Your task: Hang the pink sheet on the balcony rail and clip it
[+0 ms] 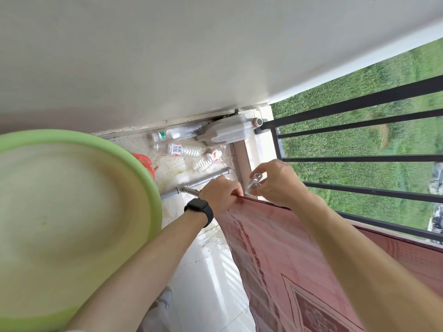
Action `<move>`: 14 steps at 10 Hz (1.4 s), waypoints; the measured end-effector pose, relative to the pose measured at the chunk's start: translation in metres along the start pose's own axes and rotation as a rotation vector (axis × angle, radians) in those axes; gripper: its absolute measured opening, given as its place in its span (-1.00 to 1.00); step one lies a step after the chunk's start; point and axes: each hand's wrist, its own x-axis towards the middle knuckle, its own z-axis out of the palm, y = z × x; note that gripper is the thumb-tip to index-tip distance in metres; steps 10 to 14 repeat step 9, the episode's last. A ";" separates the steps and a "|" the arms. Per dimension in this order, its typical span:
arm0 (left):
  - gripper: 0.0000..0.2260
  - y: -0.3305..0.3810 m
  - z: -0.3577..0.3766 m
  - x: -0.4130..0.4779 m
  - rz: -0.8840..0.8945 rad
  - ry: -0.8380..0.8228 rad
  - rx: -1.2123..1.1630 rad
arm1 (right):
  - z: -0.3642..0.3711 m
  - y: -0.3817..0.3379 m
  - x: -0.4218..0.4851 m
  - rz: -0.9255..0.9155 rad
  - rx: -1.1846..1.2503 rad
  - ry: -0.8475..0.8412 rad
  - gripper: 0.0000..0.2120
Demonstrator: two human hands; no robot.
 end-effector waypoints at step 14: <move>-0.77 0.005 -0.024 -0.019 -0.110 0.034 -0.032 | 0.035 -0.016 0.000 -0.110 -0.256 -0.036 -0.60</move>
